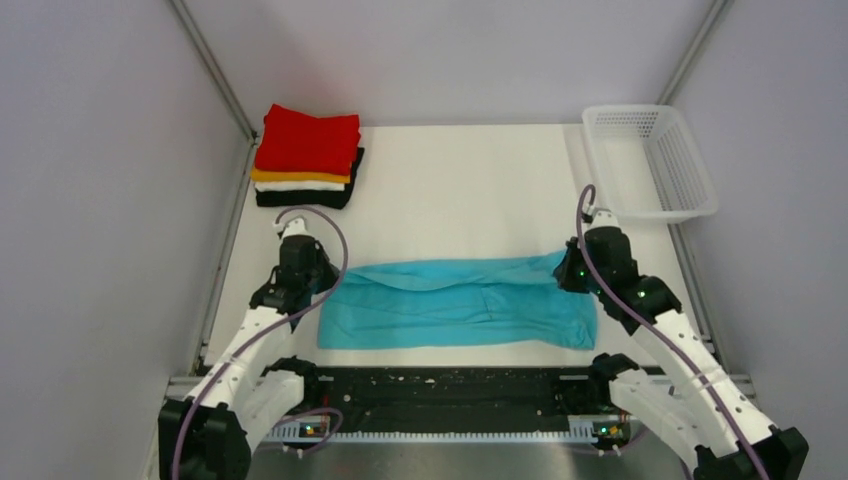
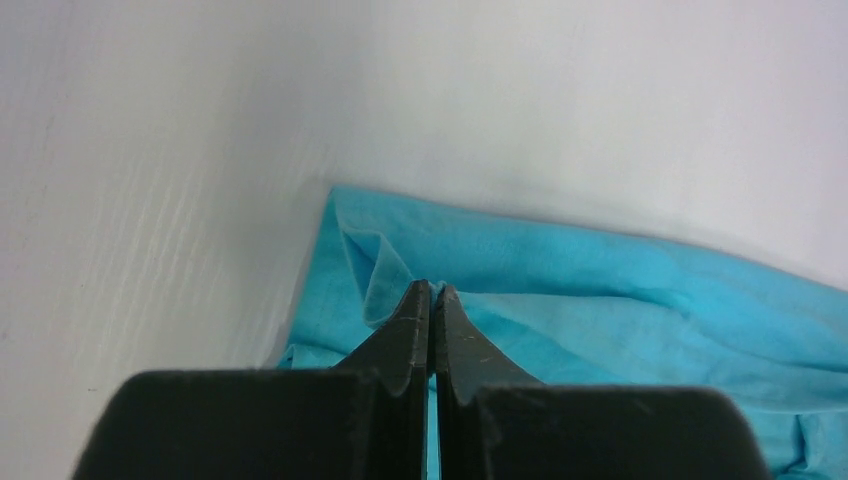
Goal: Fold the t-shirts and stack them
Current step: Fold the other side of the tshirt into a rectangle
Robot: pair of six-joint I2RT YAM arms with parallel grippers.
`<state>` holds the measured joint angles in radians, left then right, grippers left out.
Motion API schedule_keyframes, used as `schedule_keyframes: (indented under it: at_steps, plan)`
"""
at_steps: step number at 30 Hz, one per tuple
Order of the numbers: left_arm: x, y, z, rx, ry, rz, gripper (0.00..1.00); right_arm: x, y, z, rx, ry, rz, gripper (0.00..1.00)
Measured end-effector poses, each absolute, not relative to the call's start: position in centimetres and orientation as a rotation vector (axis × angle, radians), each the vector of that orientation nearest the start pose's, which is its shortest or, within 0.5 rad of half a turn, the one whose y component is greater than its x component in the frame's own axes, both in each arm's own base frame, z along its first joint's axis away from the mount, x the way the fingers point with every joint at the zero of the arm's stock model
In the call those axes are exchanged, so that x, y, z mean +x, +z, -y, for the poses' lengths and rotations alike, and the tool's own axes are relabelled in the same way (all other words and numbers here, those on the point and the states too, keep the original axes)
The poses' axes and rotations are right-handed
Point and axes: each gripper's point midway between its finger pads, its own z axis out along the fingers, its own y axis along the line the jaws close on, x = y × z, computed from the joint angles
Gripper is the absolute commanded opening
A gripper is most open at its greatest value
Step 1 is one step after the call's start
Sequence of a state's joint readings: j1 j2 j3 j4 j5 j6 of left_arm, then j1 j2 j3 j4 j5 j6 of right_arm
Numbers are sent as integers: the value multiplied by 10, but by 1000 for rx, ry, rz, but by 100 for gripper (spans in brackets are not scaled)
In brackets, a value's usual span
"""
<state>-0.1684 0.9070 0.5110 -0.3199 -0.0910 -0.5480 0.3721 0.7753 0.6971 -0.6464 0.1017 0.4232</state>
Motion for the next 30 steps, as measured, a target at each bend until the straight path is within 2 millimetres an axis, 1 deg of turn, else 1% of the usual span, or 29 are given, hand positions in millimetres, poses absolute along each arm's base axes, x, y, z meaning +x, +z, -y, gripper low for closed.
schedule_keyframes:
  at_steps: [5,8,9,10,11,12,13,14,15,16,17,18,21,22,23,24,25,27,28,29,30]
  plan:
    - [262,82,50,-513,-275,-2235,0,213,138,-87,131,320,-2331,0]
    - [258,75,48,-543,-270,-2246,3,209,130,-88,156,326,-2369,0]
    - [257,73,48,-552,-268,-2247,4,208,128,-88,168,328,-2380,0]
    - [256,71,47,-562,-266,-2249,9,206,126,-89,183,331,-2395,1]
    - [254,69,47,-573,-264,-2249,14,203,124,-89,199,334,-2411,3]
    - [253,68,46,-582,-262,-2248,15,199,122,-89,217,338,-2429,6]
    - [250,67,45,-596,-261,-2245,27,195,120,-90,235,345,-2446,14]
    - [249,68,44,-608,-259,-2239,42,190,118,-91,248,352,-2460,27]
    - [247,70,42,-627,-251,-2228,54,184,115,-91,267,359,-2480,35]
    - [245,73,37,-668,-234,-2208,65,177,113,-90,287,360,-2499,40]
    - [242,74,33,-681,-215,-2201,82,172,112,-90,310,362,-2512,46]
    - [239,76,28,-719,-190,-2189,87,166,111,-88,327,362,-2528,56]
    - [229,91,13,-824,-118,-2145,92,149,111,-86,362,385,-2544,77]
    - [227,102,8,-856,-103,-2116,94,146,114,-86,365,402,-2533,84]
    - [226,111,5,-873,-95,-2094,98,143,117,-85,363,415,-2522,91]
    - [226,123,2,-888,-98,-2064,99,141,120,-85,363,428,-2506,97]
    - [227,135,1,-894,-103,-2033,99,140,122,-85,363,435,-2496,99]
    - [230,154,2,-880,-138,-1992,99,140,125,-85,356,446,-2486,99]
    - [233,160,7,-859,-170,-1987,99,141,126,-87,352,454,-2488,99]
    - [235,162,13,-832,-204,-1995,99,143,125,-89,348,465,-2489,99]
    - [239,161,24,-792,-259,-2026,99,147,125,-94,342,484,-2484,99]
